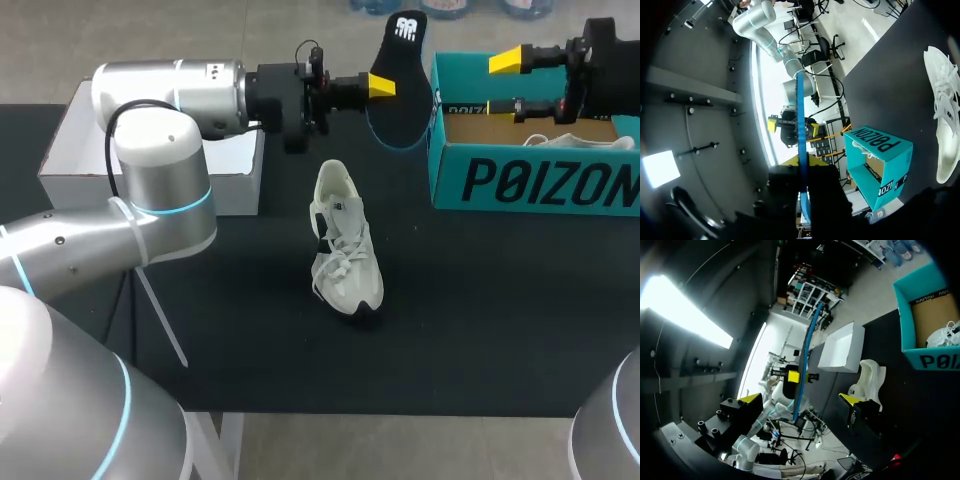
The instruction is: Take the shoe out of the shoebox, open the shoe tongue, remove and reinsert the insole, then place the shoe into the shoebox
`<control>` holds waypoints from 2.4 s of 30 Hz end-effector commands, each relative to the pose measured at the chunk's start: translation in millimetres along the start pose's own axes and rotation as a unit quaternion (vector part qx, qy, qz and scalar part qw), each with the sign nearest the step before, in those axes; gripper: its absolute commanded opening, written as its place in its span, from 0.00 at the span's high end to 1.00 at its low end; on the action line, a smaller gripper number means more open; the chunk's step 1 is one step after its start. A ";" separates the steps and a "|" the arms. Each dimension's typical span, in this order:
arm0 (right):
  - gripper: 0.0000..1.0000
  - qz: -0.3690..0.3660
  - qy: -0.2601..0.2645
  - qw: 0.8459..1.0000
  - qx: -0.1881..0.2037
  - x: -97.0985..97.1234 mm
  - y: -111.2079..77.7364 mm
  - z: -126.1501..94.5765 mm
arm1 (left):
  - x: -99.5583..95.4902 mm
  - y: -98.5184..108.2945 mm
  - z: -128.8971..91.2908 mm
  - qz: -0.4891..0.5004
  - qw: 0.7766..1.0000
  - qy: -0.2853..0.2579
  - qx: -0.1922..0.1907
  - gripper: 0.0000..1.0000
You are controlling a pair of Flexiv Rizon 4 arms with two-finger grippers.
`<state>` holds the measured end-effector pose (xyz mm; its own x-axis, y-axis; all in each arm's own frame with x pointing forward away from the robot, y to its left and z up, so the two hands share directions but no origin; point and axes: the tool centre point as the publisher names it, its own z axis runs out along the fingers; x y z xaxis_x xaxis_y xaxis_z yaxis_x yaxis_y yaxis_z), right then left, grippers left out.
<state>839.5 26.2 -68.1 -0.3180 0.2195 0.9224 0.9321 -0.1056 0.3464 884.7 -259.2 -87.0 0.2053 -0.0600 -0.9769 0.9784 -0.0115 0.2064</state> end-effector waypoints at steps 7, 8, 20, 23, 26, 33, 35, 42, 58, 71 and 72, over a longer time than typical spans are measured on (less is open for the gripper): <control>0.00 0.000 -0.001 1.000 -0.001 0.1 -0.4 1.0 | 0.1 -6.8 6.5 0.066 0.998 0.006 0.006 1.00; 0.00 0.000 -0.001 1.000 -0.001 0.1 -0.4 1.0 | 0.8 -6.5 6.7 0.068 0.998 0.011 -0.001 1.00; 0.00 0.000 -0.001 1.000 -0.001 0.1 -0.4 1.0 | 5.7 6.1 2.3 -0.144 0.986 0.034 -0.071 1.00; 0.00 0.000 -0.001 1.000 -0.001 0.1 -0.4 1.0 | 5.7 6.1 2.3 -0.144 0.986 0.034 -0.071 1.00; 0.00 0.000 -0.001 1.000 -0.001 0.1 -0.4 1.0 | 5.7 6.1 2.3 -0.144 0.986 0.034 -0.071 1.00; 0.00 0.000 -0.001 1.000 -0.001 0.1 -0.4 1.0 | 5.7 6.1 2.3 -0.144 0.986 0.034 -0.071 1.00; 0.00 0.000 -0.001 1.000 -0.001 0.1 -0.4 1.0 | 4.4 8.0 0.4 -0.196 0.979 0.038 -0.046 1.00; 0.00 0.000 -0.001 1.000 -0.001 0.1 -0.4 1.0 | -4.0 16.8 -7.3 -0.330 0.944 0.004 0.020 1.00; 0.00 0.000 -0.001 1.000 -0.001 0.1 -0.4 1.0 | -15.7 22.3 -0.8 -0.515 0.855 -0.036 0.035 1.00; 0.00 0.000 -0.001 1.000 -0.001 0.1 -0.4 1.0 | -21.4 27.0 -1.6 -0.673 0.739 -0.023 0.031 1.00; 0.00 0.000 -0.001 1.000 -0.001 0.1 -0.4 1.0 | -21.8 26.9 -2.2 -0.703 0.710 -0.017 0.033 1.00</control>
<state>839.5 26.0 -67.7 -0.3173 0.2209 0.9222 0.9324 -0.1049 0.3460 907.7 -256.0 -63.9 -0.8773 -0.0433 -0.4779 0.4783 -0.1603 -0.8635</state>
